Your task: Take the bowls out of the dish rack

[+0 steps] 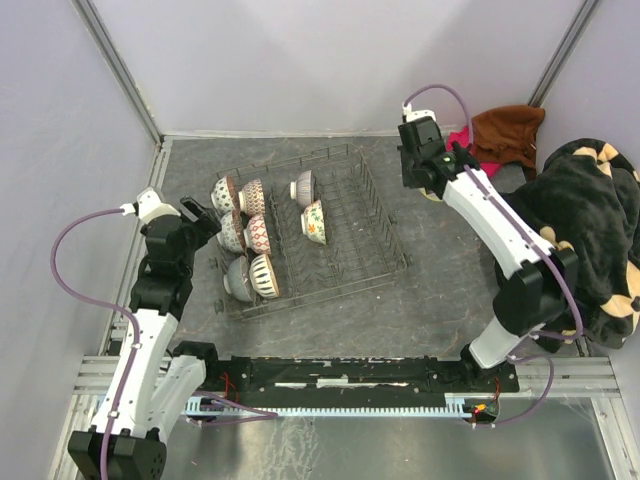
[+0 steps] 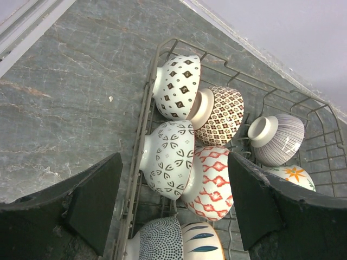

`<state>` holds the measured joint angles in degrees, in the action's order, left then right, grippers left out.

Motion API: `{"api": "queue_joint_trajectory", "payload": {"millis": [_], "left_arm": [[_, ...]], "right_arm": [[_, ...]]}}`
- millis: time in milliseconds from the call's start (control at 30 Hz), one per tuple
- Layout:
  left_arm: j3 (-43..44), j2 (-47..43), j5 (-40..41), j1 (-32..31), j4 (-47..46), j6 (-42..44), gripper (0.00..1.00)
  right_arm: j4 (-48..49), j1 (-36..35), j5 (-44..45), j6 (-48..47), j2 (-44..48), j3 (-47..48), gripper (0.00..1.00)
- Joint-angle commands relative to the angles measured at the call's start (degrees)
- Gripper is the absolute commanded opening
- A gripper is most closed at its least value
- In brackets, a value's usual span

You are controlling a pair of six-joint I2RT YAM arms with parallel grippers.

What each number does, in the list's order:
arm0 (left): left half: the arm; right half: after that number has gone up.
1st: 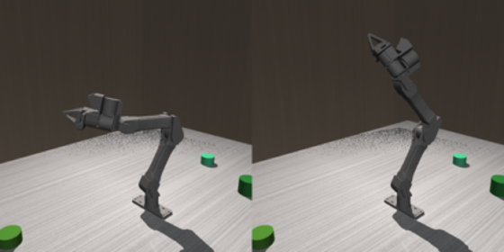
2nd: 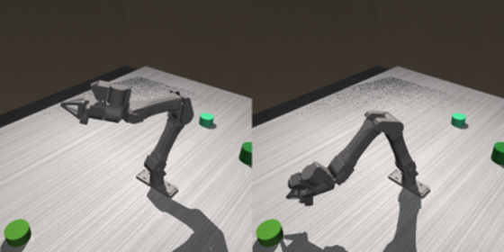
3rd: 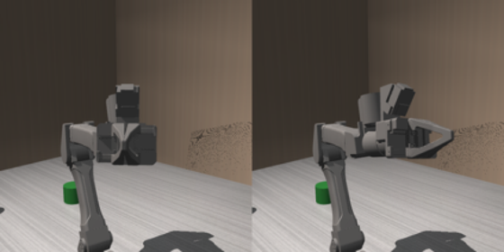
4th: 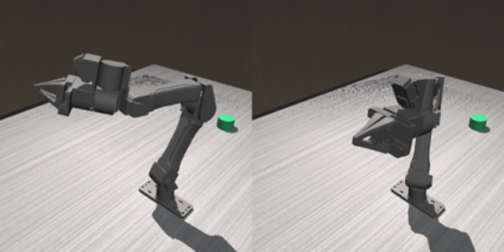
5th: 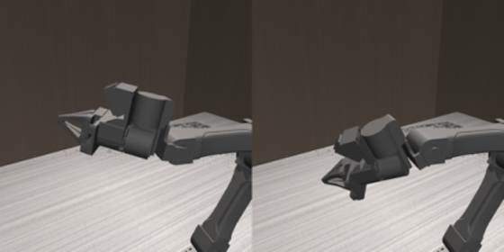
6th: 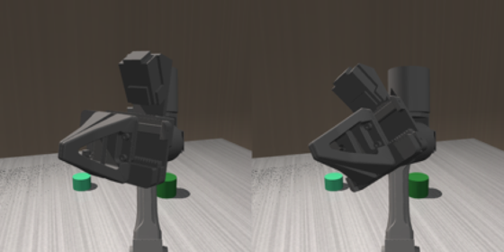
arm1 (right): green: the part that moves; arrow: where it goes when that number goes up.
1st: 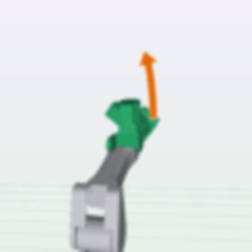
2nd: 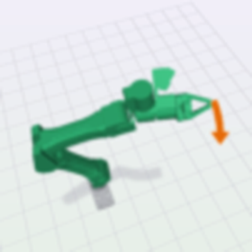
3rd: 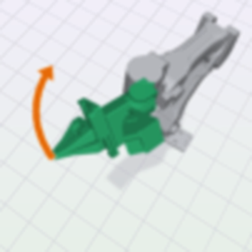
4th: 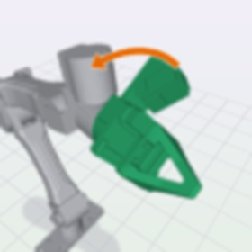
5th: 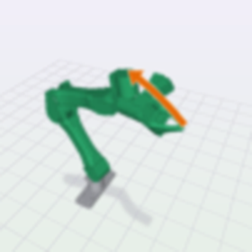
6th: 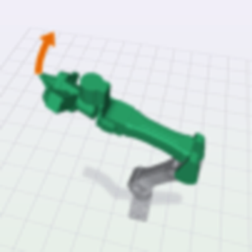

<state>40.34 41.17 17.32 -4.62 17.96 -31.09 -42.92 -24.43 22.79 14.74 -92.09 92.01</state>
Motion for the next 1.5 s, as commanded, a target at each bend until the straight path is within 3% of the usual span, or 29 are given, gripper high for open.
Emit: {"api": "queue_joint_trajectory", "payload": {"millis": [0,400,1467], "left_arm": [[3.0,0.6,-1.8,0.1,-1.2,-0.2,0.85],[4.4,3.3,-6.3,0.1,-1.1,0.6,0.85],[1.9,1.6,-6.0,0.0,-1.4,0.6,0.85]], "right_arm": [[-1.3,2.3,2.6,-4.3,-3.2,3.4,0.01],[-2.9,8.2,0.5,-7.5,-16.2,11.3,0.01],[-8.5,10.2,5.4,-9.8,-37.2,22.1,0.01]]}}
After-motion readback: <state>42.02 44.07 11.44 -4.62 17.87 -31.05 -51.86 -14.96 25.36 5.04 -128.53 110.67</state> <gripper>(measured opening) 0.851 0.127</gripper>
